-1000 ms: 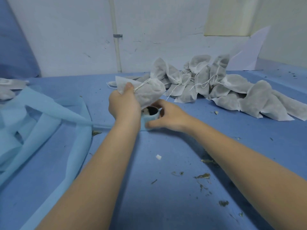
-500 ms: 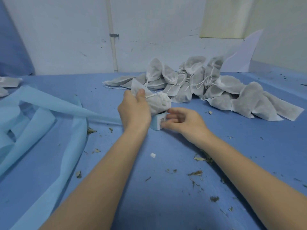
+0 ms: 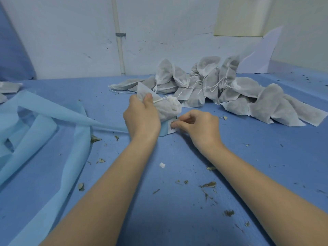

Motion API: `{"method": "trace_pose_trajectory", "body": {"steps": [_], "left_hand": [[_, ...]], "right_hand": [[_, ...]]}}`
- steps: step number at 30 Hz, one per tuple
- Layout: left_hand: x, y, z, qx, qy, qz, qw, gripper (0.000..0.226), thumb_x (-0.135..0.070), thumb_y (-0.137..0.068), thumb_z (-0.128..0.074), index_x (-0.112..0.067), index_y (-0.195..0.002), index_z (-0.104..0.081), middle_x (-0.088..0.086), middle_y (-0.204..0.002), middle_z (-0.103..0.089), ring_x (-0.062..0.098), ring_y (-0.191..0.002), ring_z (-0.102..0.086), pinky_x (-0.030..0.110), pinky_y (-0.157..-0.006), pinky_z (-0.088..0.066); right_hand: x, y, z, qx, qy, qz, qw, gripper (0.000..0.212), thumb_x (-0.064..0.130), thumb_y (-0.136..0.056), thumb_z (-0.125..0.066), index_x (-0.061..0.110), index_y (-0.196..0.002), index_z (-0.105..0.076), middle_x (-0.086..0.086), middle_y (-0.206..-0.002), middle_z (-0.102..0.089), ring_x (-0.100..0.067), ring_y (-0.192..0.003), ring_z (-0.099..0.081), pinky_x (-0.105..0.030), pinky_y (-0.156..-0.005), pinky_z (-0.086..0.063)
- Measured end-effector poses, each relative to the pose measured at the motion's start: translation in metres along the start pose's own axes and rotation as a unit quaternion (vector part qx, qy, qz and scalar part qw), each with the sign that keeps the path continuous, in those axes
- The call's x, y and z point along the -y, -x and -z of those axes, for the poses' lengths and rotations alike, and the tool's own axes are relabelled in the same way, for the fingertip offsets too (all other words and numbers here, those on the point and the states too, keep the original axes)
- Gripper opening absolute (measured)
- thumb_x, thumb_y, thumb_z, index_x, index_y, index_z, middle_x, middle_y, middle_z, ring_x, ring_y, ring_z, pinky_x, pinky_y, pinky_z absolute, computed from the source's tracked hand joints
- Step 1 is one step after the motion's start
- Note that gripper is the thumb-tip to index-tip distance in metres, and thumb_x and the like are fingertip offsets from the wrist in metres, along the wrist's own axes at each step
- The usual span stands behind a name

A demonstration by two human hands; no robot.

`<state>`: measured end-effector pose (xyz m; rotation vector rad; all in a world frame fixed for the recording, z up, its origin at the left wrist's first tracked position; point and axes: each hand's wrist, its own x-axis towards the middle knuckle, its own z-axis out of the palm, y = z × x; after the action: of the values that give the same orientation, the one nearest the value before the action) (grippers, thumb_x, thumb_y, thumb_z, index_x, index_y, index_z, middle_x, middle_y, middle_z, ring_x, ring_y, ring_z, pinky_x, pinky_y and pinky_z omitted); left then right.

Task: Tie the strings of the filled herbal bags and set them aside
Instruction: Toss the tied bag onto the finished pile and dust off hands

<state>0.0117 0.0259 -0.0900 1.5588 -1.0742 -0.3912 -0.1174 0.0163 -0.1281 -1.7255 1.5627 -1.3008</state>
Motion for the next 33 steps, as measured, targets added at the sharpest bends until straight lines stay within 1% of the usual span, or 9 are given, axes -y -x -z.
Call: {"method": "trace_pose_trajectory", "body": {"steps": [9,15,17,19,22,25,28,31,33], "left_hand": [[-0.002,0.005,-0.001,0.004,-0.008,-0.001,1.000,0.022,-0.030,-0.100,-0.039,-0.010,-0.092,-0.044,0.013,-0.099,-0.057,0.021,-0.079,-0.034,0.021,-0.061,-0.018],[-0.001,0.003,0.000,-0.004,-0.014,-0.010,1.000,0.027,-0.030,-0.100,-0.040,-0.005,-0.098,-0.050,0.014,-0.099,-0.059,0.020,-0.084,-0.040,0.021,-0.061,-0.017],[0.000,0.002,-0.001,-0.005,-0.010,-0.012,1.000,0.023,-0.030,-0.100,-0.040,-0.009,-0.092,-0.045,0.006,-0.087,-0.051,0.021,-0.081,-0.037,0.022,-0.061,-0.018],[0.001,0.003,-0.002,-0.006,0.002,-0.017,1.000,0.024,-0.030,-0.100,-0.041,-0.009,-0.089,-0.043,-0.001,-0.075,-0.045,0.020,-0.076,-0.036,0.022,-0.061,-0.018],[0.003,0.004,-0.001,-0.007,0.060,-0.032,0.998,0.026,-0.030,-0.099,-0.044,-0.010,-0.083,-0.045,-0.009,-0.066,-0.042,0.014,-0.064,-0.039,0.023,-0.059,-0.021],[0.003,0.006,0.001,0.014,0.118,-0.054,0.991,0.029,-0.032,-0.097,-0.048,-0.014,-0.075,-0.045,-0.010,-0.065,-0.046,0.003,-0.061,-0.043,0.020,-0.058,-0.033],[0.001,0.011,0.002,0.076,0.146,-0.083,0.983,0.023,-0.031,-0.095,-0.053,-0.010,-0.088,-0.058,-0.007,-0.071,-0.056,0.009,-0.066,-0.050,0.011,-0.062,-0.038],[0.000,0.016,0.000,0.122,0.149,-0.114,0.975,0.026,-0.030,-0.094,-0.055,-0.005,-0.094,-0.061,0.008,-0.085,-0.066,0.021,-0.081,-0.058,0.032,-0.078,-0.046],[0.001,0.018,-0.001,0.129,0.148,-0.128,0.972,0.031,-0.030,-0.093,-0.057,0.001,-0.093,-0.059,0.019,-0.087,-0.064,0.021,-0.075,-0.053,0.038,-0.075,-0.045]], "right_hand": [[0.003,0.005,-0.004,0.013,0.073,0.041,0.996,0.023,0.026,-0.076,-0.080,0.024,-0.064,-0.060,0.018,-0.060,-0.057,0.008,-0.057,-0.052,-0.002,-0.061,-0.037],[0.010,0.014,0.007,0.111,0.071,0.053,0.990,0.025,0.030,-0.067,-0.086,0.029,-0.059,-0.063,0.015,-0.062,-0.061,0.003,-0.065,-0.058,-0.006,-0.062,-0.041],[0.014,0.017,0.013,0.152,0.081,0.059,0.983,0.019,0.034,-0.065,-0.087,0.027,-0.064,-0.069,0.010,-0.085,-0.069,-0.004,-0.087,-0.061,-0.016,-0.075,-0.046],[0.018,0.019,0.020,0.168,0.103,0.064,0.978,0.018,0.037,-0.062,-0.087,0.031,-0.069,-0.071,0.004,-0.127,-0.061,-0.005,-0.118,-0.052,-0.023,-0.097,-0.041],[0.026,0.020,0.032,0.145,0.100,0.078,0.981,0.022,0.039,-0.061,-0.086,0.032,-0.074,-0.070,0.007,-0.144,-0.042,-0.006,-0.131,-0.039,-0.032,-0.110,-0.033],[0.034,0.018,0.044,0.094,0.058,0.119,0.987,0.016,0.037,-0.066,-0.084,0.033,-0.073,-0.069,0.012,-0.141,-0.044,-0.004,-0.128,-0.040,-0.033,-0.109,-0.034],[0.040,0.017,0.052,0.066,0.022,0.154,0.986,0.015,0.035,-0.070,-0.081,0.035,-0.071,-0.066,0.016,-0.136,-0.047,-0.002,-0.124,-0.043,-0.031,-0.107,-0.036],[0.039,0.015,0.053,0.040,0.020,0.169,0.985,0.017,0.031,-0.074,-0.079,0.036,-0.071,-0.062,0.013,-0.129,-0.053,-0.002,-0.121,-0.047,-0.027,-0.101,-0.040],[0.038,0.013,0.054,0.016,0.016,0.174,0.984,0.016,0.030,-0.076,-0.078,0.033,-0.072,-0.063,0.011,-0.122,-0.058,0.001,-0.114,-0.050,-0.024,-0.096,-0.042]]}}
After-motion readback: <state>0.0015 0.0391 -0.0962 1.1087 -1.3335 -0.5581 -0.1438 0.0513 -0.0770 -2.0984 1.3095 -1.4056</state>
